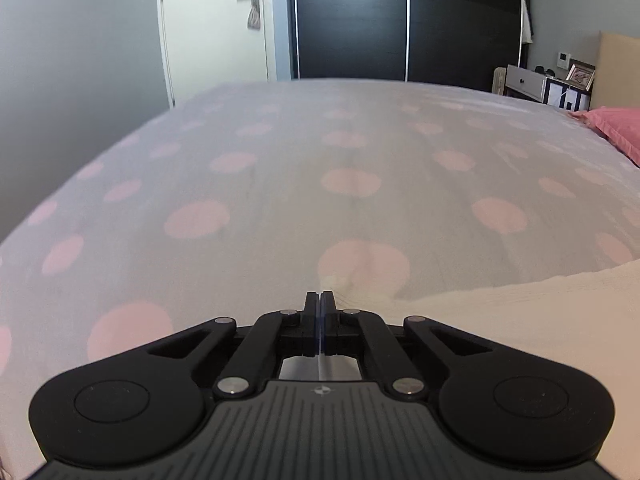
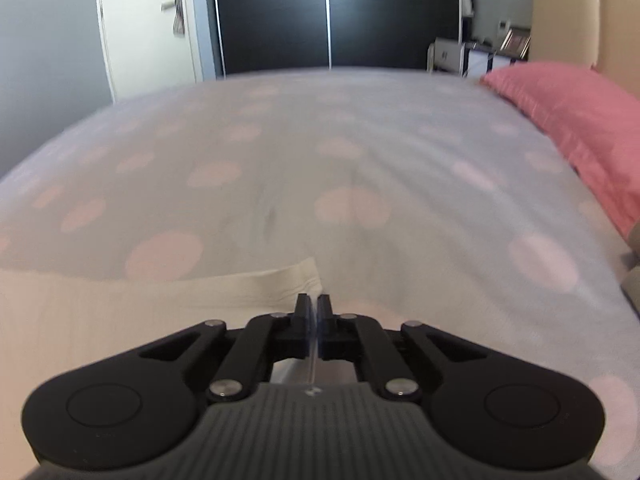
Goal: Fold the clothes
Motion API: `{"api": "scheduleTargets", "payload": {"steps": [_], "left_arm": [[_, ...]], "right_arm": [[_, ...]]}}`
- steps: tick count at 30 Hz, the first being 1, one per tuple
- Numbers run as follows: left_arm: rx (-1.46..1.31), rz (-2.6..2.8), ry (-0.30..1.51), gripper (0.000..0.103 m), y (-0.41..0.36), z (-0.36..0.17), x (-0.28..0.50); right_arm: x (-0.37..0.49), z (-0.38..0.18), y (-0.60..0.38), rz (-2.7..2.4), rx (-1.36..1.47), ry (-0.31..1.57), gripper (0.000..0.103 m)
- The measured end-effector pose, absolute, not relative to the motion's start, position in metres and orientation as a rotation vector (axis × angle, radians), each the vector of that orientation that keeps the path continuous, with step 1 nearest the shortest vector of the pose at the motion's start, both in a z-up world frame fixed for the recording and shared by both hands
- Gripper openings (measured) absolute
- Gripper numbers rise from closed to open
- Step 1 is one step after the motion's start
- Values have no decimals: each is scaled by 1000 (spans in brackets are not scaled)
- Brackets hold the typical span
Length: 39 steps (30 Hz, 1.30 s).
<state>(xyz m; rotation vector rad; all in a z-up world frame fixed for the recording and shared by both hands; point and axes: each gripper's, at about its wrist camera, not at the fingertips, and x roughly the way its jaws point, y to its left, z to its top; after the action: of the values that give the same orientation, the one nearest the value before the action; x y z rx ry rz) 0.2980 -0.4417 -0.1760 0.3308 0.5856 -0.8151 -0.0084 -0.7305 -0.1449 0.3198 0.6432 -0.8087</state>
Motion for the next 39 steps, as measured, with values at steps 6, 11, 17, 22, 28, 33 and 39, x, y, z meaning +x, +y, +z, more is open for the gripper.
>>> {"api": "scheduleTargets", "payload": {"steps": [6, 11, 17, 22, 28, 33, 39], "left_arm": [[422, -760, 645, 0, -458, -192, 301], [426, -757, 673, 9, -453, -191, 301], [434, -818, 753, 23, -402, -173, 282], [456, -873, 862, 23, -345, -161, 251], [472, -942, 936, 27, -280, -145, 204], [461, -932, 988, 41, -244, -154, 176], [446, -920, 1050, 47, -202, -165, 143]], "right_arm": [[-4, -144, -735, -857, 276, 661, 3], [-13, -151, -747, -840, 410, 702, 16], [-60, -131, -735, -802, 519, 711, 38], [-111, -120, -705, -777, 594, 748, 40], [-177, -102, -643, -758, 658, 792, 45], [-232, -86, -586, -789, 760, 786, 47], [-278, -78, -530, -859, 805, 704, 51]]}}
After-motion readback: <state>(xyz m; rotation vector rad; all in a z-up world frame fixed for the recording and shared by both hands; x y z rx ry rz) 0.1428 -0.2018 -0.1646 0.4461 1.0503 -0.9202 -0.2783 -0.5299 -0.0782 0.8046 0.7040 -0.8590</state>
